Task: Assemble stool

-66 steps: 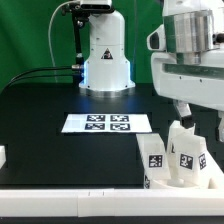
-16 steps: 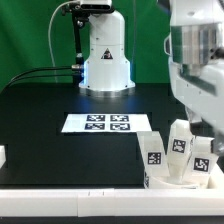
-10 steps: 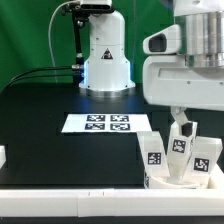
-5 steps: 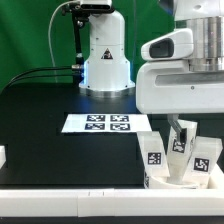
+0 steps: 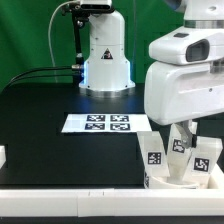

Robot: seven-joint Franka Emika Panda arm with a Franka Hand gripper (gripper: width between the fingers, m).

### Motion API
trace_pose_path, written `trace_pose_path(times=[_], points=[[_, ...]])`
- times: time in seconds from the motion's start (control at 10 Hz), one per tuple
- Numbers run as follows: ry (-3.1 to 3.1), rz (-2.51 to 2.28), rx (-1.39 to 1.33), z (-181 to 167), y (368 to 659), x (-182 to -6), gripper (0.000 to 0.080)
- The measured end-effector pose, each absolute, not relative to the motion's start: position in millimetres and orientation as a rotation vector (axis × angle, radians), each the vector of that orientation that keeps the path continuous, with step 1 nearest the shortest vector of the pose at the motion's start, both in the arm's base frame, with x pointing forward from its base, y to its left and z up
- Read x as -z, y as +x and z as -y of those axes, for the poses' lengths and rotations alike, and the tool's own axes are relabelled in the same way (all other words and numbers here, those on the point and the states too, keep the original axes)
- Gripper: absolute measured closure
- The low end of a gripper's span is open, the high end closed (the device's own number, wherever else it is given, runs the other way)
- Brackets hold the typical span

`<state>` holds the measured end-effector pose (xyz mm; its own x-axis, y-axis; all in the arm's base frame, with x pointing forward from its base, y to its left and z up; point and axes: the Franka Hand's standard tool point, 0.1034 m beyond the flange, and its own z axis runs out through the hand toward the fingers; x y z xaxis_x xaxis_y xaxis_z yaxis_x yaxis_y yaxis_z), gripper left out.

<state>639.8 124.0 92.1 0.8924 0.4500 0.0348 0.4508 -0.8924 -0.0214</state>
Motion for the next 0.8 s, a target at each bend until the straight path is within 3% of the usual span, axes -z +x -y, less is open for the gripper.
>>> trace_pose_path(times=[0.3,0.5,0.8], points=[[-2.879,1.340,0.015,-124,639,-91.2,0.0150],[-2.693,1.737,-0.053,-121,634,-81.2,0.0150],[-2.694,1.752,-0.054,-112,641,-75.1,0.0150]])
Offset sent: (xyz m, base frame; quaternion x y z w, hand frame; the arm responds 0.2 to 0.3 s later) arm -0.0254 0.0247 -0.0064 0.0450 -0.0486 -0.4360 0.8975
